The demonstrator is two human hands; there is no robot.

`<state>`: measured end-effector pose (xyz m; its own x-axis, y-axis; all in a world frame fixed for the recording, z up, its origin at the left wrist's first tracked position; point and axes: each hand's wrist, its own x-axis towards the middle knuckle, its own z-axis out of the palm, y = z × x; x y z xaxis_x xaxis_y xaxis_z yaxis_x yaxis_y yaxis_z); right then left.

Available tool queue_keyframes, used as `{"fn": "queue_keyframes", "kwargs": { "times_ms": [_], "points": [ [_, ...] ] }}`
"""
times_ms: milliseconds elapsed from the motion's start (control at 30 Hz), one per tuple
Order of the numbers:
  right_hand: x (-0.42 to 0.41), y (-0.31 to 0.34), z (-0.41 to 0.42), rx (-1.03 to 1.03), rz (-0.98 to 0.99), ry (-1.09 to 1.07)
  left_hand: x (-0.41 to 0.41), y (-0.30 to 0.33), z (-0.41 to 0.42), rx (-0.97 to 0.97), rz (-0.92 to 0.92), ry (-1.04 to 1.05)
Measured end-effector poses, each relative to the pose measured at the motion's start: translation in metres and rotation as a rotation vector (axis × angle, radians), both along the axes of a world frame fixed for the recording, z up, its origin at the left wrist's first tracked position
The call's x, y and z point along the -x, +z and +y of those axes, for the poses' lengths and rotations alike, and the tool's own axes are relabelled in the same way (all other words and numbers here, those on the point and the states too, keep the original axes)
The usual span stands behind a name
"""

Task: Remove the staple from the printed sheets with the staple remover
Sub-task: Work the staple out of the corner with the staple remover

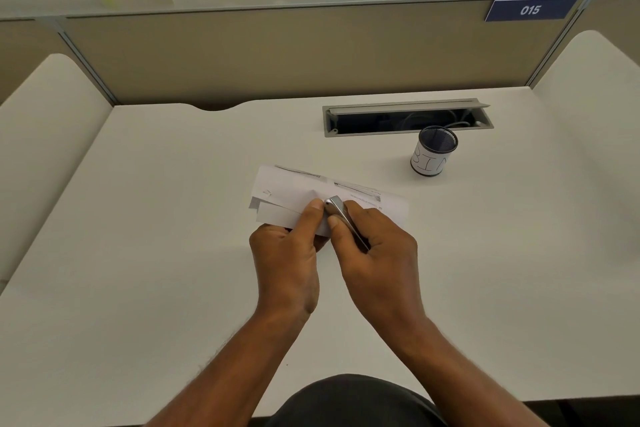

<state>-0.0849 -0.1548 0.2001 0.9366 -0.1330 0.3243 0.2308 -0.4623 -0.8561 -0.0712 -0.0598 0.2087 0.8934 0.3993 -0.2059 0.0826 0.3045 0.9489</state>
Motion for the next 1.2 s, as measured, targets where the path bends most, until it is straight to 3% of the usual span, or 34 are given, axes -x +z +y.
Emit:
{"fn": "queue_keyframes", "kwargs": {
  "times_ms": [133,267,667,800,933,1200],
  "points": [
    [-0.001,0.003,-0.001,-0.173,0.123,0.003,0.002,0.000,-0.002,-0.008,-0.007,-0.012],
    [-0.001,0.004,-0.004,-0.221,0.159,0.028,0.001,0.001,-0.002,0.005,0.006,-0.003],
    [-0.002,-0.004,-0.008,0.238,-0.067,0.027,0.001,-0.003,-0.001,-0.073,0.045,0.010],
    [-0.002,-0.006,-0.008,0.300,-0.126,0.014,0.001,-0.003,-0.001,-0.106,0.048,0.007],
    [-0.003,-0.004,-0.006,0.251,-0.102,0.017,0.001,-0.002,-0.001,-0.083,0.027,0.007],
    [-0.004,0.004,-0.005,-0.047,0.060,0.021,0.005,-0.002,-0.003,-0.086,0.015,-0.010]
  ]
}}
